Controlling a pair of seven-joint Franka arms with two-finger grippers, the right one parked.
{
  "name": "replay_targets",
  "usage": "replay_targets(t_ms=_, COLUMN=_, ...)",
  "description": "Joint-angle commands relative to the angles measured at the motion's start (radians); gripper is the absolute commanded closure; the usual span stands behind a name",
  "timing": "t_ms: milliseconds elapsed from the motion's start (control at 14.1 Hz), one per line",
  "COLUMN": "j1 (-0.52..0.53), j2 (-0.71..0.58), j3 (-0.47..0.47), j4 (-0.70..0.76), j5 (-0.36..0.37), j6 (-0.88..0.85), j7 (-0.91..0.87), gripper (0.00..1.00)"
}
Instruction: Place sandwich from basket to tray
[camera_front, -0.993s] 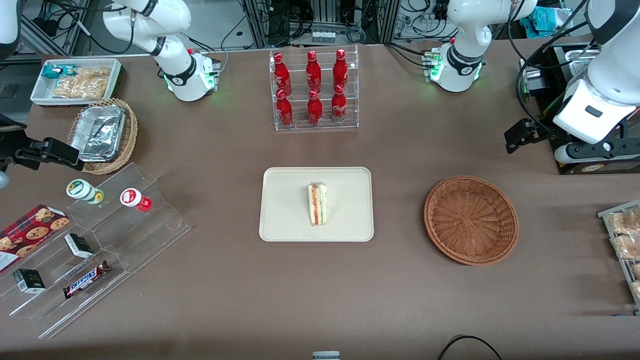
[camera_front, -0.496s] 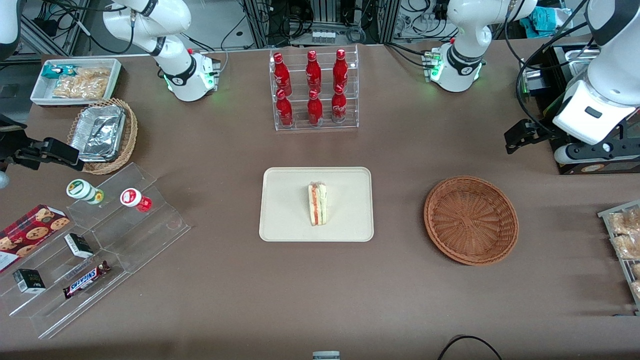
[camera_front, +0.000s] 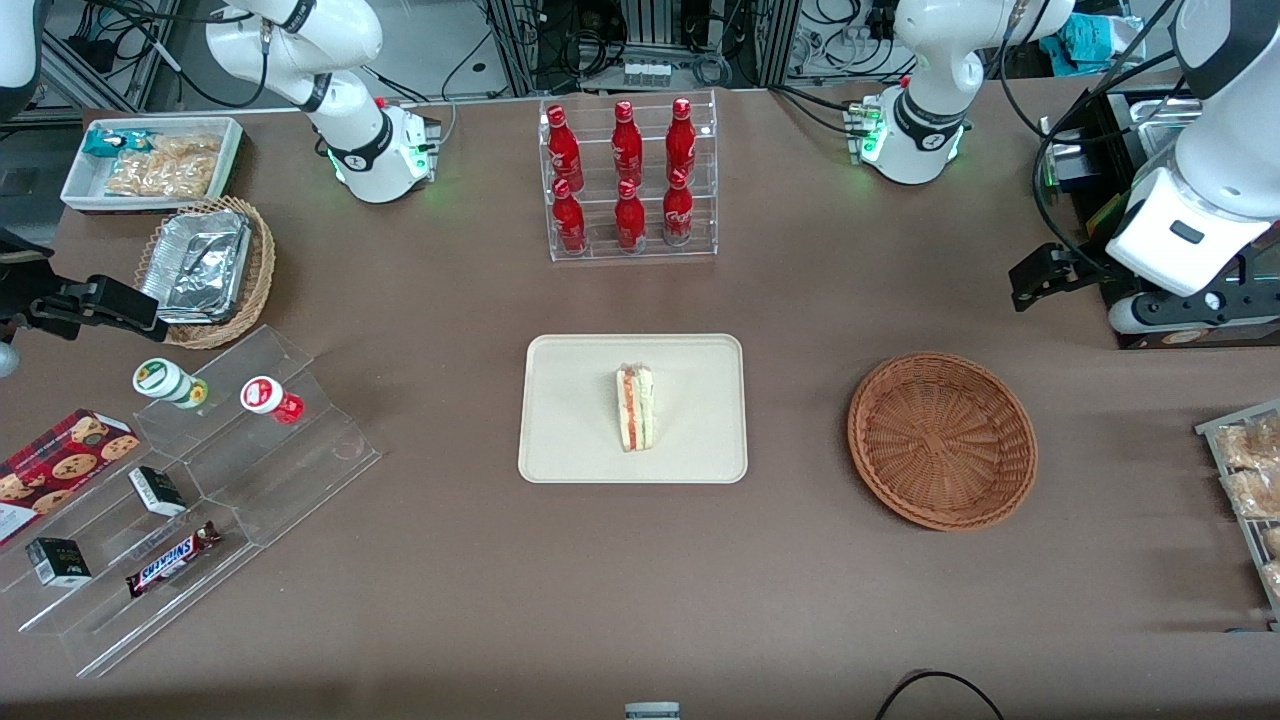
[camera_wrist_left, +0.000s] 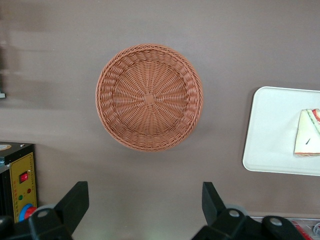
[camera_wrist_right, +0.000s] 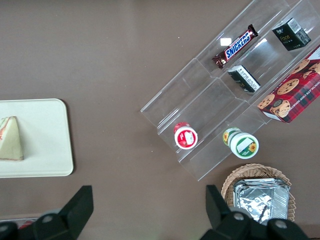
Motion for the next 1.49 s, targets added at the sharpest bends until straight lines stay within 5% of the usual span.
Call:
replay_targets(t_ms=0, j1=-0.075, j2=0.013, j3=0.076, j4=0.03, j5=0.002, j6=-0.023, j7=0.01, gripper=0.0)
replay_targets(t_ms=1418, j1=-0.066, j2=-0.001, j3=0.078, j4=0.044, j5=-0.002, j6=-0.02, j7=0.054, gripper=0.0)
